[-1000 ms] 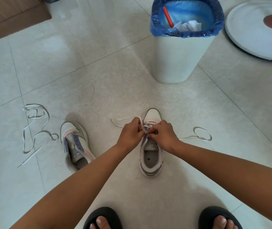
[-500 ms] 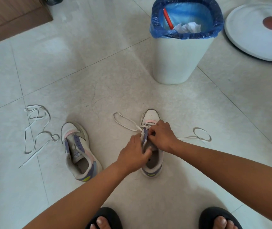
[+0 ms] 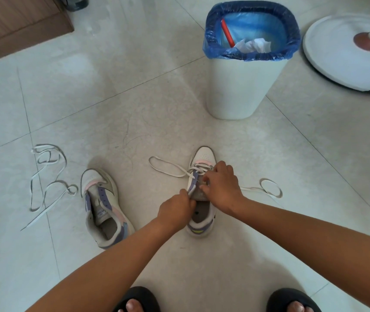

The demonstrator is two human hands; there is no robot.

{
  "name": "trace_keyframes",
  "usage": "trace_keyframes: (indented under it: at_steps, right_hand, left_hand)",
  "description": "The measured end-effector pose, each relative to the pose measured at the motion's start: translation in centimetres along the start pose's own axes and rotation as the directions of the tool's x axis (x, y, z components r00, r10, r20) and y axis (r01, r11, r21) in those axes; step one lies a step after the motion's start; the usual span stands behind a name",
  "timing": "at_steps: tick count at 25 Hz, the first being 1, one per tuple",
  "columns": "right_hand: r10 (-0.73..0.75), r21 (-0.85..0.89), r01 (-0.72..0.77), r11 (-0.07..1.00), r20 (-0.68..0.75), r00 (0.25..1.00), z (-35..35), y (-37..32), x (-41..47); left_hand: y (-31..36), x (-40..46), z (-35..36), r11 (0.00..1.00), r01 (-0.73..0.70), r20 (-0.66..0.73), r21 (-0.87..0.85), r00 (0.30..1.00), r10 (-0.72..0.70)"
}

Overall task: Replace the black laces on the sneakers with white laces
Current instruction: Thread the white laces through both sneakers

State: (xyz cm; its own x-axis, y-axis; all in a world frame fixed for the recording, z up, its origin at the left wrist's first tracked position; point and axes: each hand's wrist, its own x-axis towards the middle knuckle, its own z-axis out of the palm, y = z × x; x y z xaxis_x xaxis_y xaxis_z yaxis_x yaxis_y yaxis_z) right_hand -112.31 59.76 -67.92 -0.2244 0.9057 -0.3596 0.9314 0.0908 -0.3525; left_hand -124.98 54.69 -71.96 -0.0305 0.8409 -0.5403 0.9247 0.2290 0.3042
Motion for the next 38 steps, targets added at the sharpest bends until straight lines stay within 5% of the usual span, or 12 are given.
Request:
trace_keyframes:
  at_steps: [5,11,13,15,18,19,21,23,25,27,33,38]
  right_hand:
    - [0.012,-0.001,-0.012,1.0,0.015,1.0,1.1,-0.6,2.3]
    - [-0.146,-0.241,0.17,0.955,0.113,0.983,-0.1,-0.7,0.7]
    - [-0.321,-0.264,0.39,0.882,0.269,0.908,-1.8,0.9,-1.5]
    - [-0.477,-0.319,0.646,0.693,0.468,0.744,-3.2,3.9,-4.9]
    - [-0.207,-0.544,0.567,0.618,0.583,0.785,-3.7,9.1,-9.0]
    - [-0.016,-0.588,0.503,0.633,0.64,0.768,-3.5,10.0,-9.8]
    - [0.062,-0.538,0.554,0.636,0.751,0.658,-2.6,11.1,-9.4]
    - [-0.034,-0.475,0.436,0.764,0.645,0.764,-2.6,8.2,-6.3]
    - [-0.285,-0.333,0.371,0.867,0.28,0.917,-2.3,3.9,-2.7]
    - [-0.308,-0.228,0.318,0.92,0.08,0.948,-1.3,0.0,0.0]
    - [-0.201,-0.271,0.241,0.932,0.165,0.966,0.6,-1.8,2.8]
    - [-0.334,-0.327,0.424,0.844,0.299,0.894,-1.1,-0.6,-0.7]
  left_hand:
    - [0.2,0.1,0.1,1.0,0.007,0.004,0.019,1.0,-0.007]
    - [0.3,0.4,0.2,0.999,0.047,-0.029,0.009,0.998,-0.047]
    - [0.2,0.7,-0.1,0.998,0.066,-0.04,-0.006,0.997,-0.066]
    - [-0.1,1.1,-0.5,0.997,0.078,-0.048,-0.007,0.996,-0.078]
    - [-0.3,1.3,-0.8,0.996,0.086,-0.054,0.007,0.995,-0.086]
    - [-0.3,1.3,-0.8,0.996,0.086,-0.051,0.007,0.995,-0.086]
    - [-0.3,1.3,-0.7,0.996,0.085,-0.043,-0.001,0.995,-0.085]
    - [-0.3,1.3,-0.7,0.997,0.079,-0.036,0.0,0.996,-0.079]
    - [-0.4,1.3,-0.7,0.997,0.074,-0.026,0.004,0.997,-0.074]
    - [-0.3,1.2,-0.6,0.997,0.072,-0.03,0.003,0.997,-0.072]
    - [-0.4,1.0,-0.4,0.998,0.064,-0.055,0.0,0.996,-0.064]
    - [0.2,1.0,-0.4,0.996,0.085,-0.044,0.01,0.995,-0.085]
